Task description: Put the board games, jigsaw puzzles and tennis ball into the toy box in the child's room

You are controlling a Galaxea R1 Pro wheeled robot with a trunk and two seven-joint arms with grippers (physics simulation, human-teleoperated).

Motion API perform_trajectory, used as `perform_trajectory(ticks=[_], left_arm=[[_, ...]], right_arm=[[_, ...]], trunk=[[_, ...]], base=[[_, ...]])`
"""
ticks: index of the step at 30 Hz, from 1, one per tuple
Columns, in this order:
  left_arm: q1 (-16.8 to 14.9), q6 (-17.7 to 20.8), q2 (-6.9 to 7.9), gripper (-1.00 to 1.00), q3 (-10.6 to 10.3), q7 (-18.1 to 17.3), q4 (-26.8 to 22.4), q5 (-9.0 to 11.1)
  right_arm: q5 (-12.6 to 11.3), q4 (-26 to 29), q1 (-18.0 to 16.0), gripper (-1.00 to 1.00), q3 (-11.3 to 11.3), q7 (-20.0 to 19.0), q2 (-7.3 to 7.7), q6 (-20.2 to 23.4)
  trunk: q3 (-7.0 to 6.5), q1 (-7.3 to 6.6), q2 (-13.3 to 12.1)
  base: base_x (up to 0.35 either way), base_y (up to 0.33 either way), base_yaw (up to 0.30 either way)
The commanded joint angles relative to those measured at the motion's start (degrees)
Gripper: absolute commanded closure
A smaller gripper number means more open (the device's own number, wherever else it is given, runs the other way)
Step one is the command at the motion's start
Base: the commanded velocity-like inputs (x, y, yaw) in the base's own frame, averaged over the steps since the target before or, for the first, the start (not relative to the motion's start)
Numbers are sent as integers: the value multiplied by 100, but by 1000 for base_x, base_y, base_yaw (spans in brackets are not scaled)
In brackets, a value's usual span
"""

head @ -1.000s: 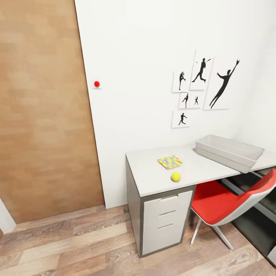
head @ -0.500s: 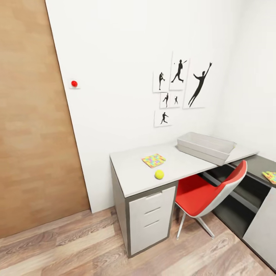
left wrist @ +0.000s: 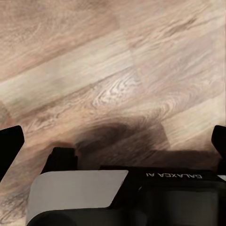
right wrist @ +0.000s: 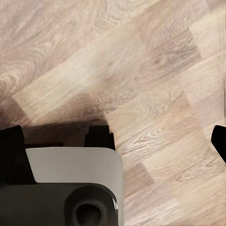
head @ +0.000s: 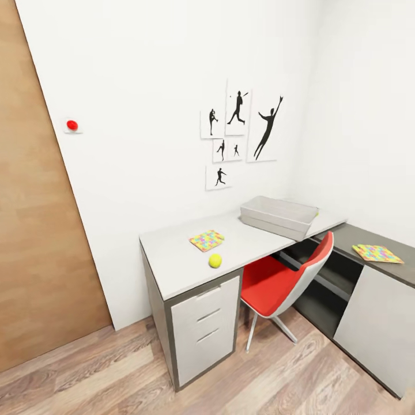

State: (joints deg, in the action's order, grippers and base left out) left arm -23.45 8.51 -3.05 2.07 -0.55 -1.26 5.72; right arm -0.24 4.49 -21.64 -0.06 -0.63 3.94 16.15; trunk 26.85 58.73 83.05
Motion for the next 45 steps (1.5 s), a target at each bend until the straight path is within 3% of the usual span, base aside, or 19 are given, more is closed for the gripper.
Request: perform_trajectory(ticks=[1,7,15,23,33,36,45], left_arm=[[-4,39,-1,-100,14,-5,-12,59],[-506,300,-194,-100,24,2,-13,285],[-1133,700,-449,-100,22,19,-17,794],[-1506,1017,-653,-100,22,11,-110,989],[-1669,1173,-695,-100,17,-6,-590,1288],[-1691,1210,-695,-100,6,-37,-772,1418],[-1619,1237,-695,-100,-1,-263,-896,1520]], right_arm=[[-2,10,-5,-100,0,-7,0,35],[-6,11,-410,-100,-2,-2,-18,166],[-25,101,-849,-100,-8,-30,-16,241],[-36,447,-1073,-100,-22,-253,22,324],[-39,1288,-1115,-100,-40,-492,31,548],[-30,1630,-1113,-100,-34,-540,37,937],[-12,2040,-1114,-100,-25,-579,48,1509]], trunk=[[8,0,3],[8,0,3],[8,0,3],[8,0,3],[8,0,3],[8,0,3],[8,0,3]], base=[[0,0,-280],[0,0,-273],[0,0,-141],[0,0,-45],[0,0,-12],[0,0,-4],[0,0,-2]])
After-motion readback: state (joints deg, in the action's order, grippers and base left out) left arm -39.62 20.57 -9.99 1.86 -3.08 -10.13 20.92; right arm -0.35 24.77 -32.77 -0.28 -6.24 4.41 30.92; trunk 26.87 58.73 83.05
